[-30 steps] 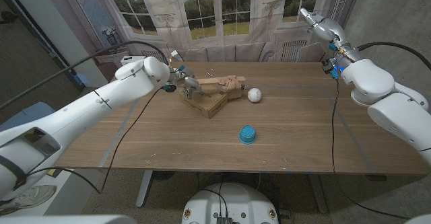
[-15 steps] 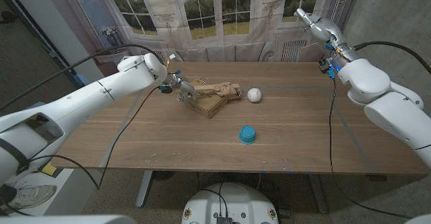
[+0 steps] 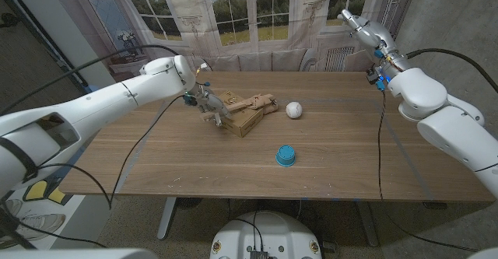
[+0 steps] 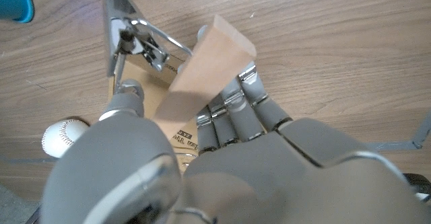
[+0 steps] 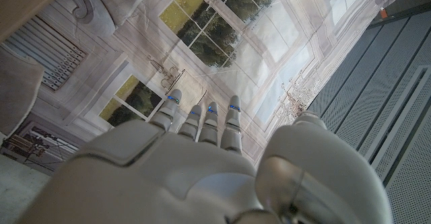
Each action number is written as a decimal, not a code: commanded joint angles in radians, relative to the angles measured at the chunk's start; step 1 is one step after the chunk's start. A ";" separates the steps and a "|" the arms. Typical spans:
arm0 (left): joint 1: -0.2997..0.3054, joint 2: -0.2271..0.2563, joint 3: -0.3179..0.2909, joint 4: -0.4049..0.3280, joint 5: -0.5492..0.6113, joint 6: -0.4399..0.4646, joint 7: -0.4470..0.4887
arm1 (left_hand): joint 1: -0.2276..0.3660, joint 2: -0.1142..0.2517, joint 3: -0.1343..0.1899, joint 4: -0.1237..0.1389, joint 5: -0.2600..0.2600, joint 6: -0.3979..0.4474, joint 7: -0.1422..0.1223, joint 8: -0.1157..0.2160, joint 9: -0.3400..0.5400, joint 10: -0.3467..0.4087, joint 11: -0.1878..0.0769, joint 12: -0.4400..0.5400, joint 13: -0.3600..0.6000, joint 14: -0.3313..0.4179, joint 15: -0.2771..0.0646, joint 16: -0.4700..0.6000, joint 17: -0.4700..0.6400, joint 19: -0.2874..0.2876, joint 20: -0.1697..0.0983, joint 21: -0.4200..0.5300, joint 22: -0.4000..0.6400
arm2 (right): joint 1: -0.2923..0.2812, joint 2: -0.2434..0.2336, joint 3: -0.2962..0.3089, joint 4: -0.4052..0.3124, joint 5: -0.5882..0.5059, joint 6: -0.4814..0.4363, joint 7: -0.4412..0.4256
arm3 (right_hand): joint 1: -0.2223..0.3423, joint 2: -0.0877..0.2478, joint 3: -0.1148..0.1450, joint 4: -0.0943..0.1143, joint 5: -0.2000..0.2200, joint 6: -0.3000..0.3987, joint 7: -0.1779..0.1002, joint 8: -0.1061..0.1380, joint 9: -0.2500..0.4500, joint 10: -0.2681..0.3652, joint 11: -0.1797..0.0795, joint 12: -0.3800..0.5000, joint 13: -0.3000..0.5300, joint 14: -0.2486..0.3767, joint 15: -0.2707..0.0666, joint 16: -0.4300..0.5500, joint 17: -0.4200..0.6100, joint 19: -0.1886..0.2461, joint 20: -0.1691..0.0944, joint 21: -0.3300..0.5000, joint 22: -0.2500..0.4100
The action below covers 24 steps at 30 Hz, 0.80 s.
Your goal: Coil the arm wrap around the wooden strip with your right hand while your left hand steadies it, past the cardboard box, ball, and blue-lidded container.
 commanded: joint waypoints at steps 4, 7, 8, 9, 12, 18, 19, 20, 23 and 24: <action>-0.144 -0.004 0.263 -0.159 0.395 0.224 -0.111 | -0.027 0.007 -0.103 0.016 0.065 -0.233 0.004 -0.162 0.009 -0.313 0.038 -0.095 0.023 -0.321 0.057 -0.081 -0.021 -0.240 0.077 -0.089 0.000 | 0.006 -0.001 -0.006 0.016 0.015 0.020 0.014 | -0.004 0.001 -0.008 0.000 -0.002 0.012 0.001 0.002 0.006 0.016 0.005 0.007 0.003 0.011 0.000 0.011 -0.001 0.005 0.003 -0.009 0.002; -0.174 -0.013 0.333 -0.192 0.516 0.297 -0.144 | -0.036 0.019 -0.137 0.029 0.081 -0.332 0.007 -0.229 0.013 -0.445 0.072 -0.130 0.036 -0.464 0.084 -0.119 -0.010 -0.356 0.112 -0.133 0.003 | 0.003 -0.002 -0.005 0.018 0.017 0.025 0.017 | -0.005 0.001 -0.009 0.001 -0.003 0.012 0.001 0.002 0.006 0.022 0.006 0.009 0.003 0.012 0.000 0.011 -0.002 0.006 0.003 -0.010 0.002; -0.181 -0.015 0.350 -0.200 0.550 0.318 -0.154 | -0.039 0.019 -0.149 0.033 0.085 -0.363 0.010 -0.250 0.014 -0.478 0.082 -0.134 0.045 -0.528 0.087 -0.141 -0.007 -0.400 0.126 -0.149 0.004 | 0.002 -0.002 -0.004 0.019 0.017 0.027 0.017 | -0.006 0.001 -0.010 0.001 -0.003 0.013 0.001 0.002 0.006 0.023 0.008 0.009 0.003 0.013 0.001 0.011 -0.003 0.007 0.003 -0.010 0.002; -0.188 -0.018 0.370 -0.207 0.586 0.338 -0.165 | -0.044 0.020 -0.160 0.039 0.088 -0.387 0.011 -0.267 0.015 -0.518 0.095 -0.145 0.048 -0.569 0.101 -0.158 -0.007 -0.443 0.137 -0.166 0.004 | 0.001 -0.002 -0.003 0.018 0.017 0.027 0.015 | -0.006 0.001 -0.010 0.001 -0.003 0.013 0.001 0.001 0.006 0.023 0.008 0.009 0.003 0.014 0.000 0.012 -0.003 0.007 0.003 -0.011 0.002; -0.205 -0.025 0.419 -0.219 0.685 0.382 -0.197 | -0.057 0.022 -0.198 0.054 0.098 -0.516 -0.002 -0.351 0.012 -0.655 0.113 -0.169 0.064 -0.701 0.142 -0.228 -0.030 -0.570 0.166 -0.234 -0.003 | -0.003 -0.003 0.000 0.016 0.016 0.028 0.012 | -0.008 0.001 -0.011 0.002 -0.004 0.013 0.002 0.000 0.006 0.027 0.010 0.010 0.003 0.018 0.002 0.013 -0.005 0.008 0.003 -0.013 0.002; -0.185 -0.027 0.430 -0.239 0.821 0.407 -0.237 | -0.088 0.040 -0.298 0.101 0.128 -0.757 -0.008 -0.571 -0.019 -0.930 0.164 -0.223 0.054 -1.055 0.243 -0.445 -0.130 -0.890 0.241 -0.462 -0.010 | -0.013 -0.001 0.005 0.016 0.016 0.034 0.008 | -0.010 0.002 -0.013 0.003 -0.005 0.014 0.002 -0.001 0.006 0.029 0.009 0.010 0.003 0.024 0.004 0.015 -0.007 0.008 0.004 -0.015 0.002; -0.176 -0.027 0.419 -0.238 0.829 0.401 -0.241 | -0.094 0.044 -0.310 0.109 0.131 -0.789 -0.019 -0.599 -0.023 -0.964 0.173 -0.239 0.040 -1.098 0.253 -0.472 -0.142 -0.919 0.243 -0.486 -0.010 | -0.013 -0.001 0.005 0.016 0.016 0.035 0.008 | -0.010 0.002 -0.013 0.003 -0.005 0.015 0.002 -0.001 0.006 0.030 0.009 0.010 0.003 0.024 0.004 0.015 -0.007 0.008 0.004 -0.016 0.002; -0.156 -0.022 0.401 -0.249 0.839 0.401 -0.228 | -0.117 0.053 -0.334 0.128 0.137 -0.839 -0.033 -0.646 -0.028 -1.022 0.175 -0.271 0.012 -1.163 0.270 -0.514 -0.163 -0.967 0.245 -0.527 -0.009 | -0.016 0.000 0.005 0.017 0.015 0.037 0.008 | -0.010 0.002 -0.014 0.003 -0.005 0.015 0.002 -0.001 0.006 0.030 0.009 0.010 0.004 0.025 0.005 0.015 -0.007 0.008 0.004 -0.016 0.002; -0.095 -0.012 0.338 -0.270 0.857 0.395 -0.184 | -0.167 0.071 -0.391 0.172 0.153 -0.963 -0.092 -0.746 -0.035 -1.144 0.177 -0.381 -0.074 -1.273 0.288 -0.582 -0.210 -1.038 0.246 -0.604 -0.007 | -0.017 0.002 0.005 0.016 0.016 0.035 0.004 | -0.011 0.002 -0.014 0.003 -0.006 0.014 0.001 -0.002 0.006 0.031 0.007 0.010 0.004 0.025 0.005 0.015 -0.008 0.008 0.003 -0.017 0.002; -0.067 -0.008 0.310 -0.282 0.860 0.397 -0.155 | -0.181 0.080 -0.405 0.184 0.160 -0.987 -0.109 -0.767 -0.036 -1.174 0.174 -0.418 -0.102 -1.317 0.291 -0.602 -0.223 -1.049 0.246 -0.622 -0.007 | -0.018 0.002 0.005 0.015 0.015 0.036 0.003 | -0.011 0.002 -0.014 0.004 -0.006 0.014 0.002 -0.002 0.006 0.031 0.008 0.009 0.004 0.025 0.005 0.015 -0.008 0.008 0.004 -0.017 0.002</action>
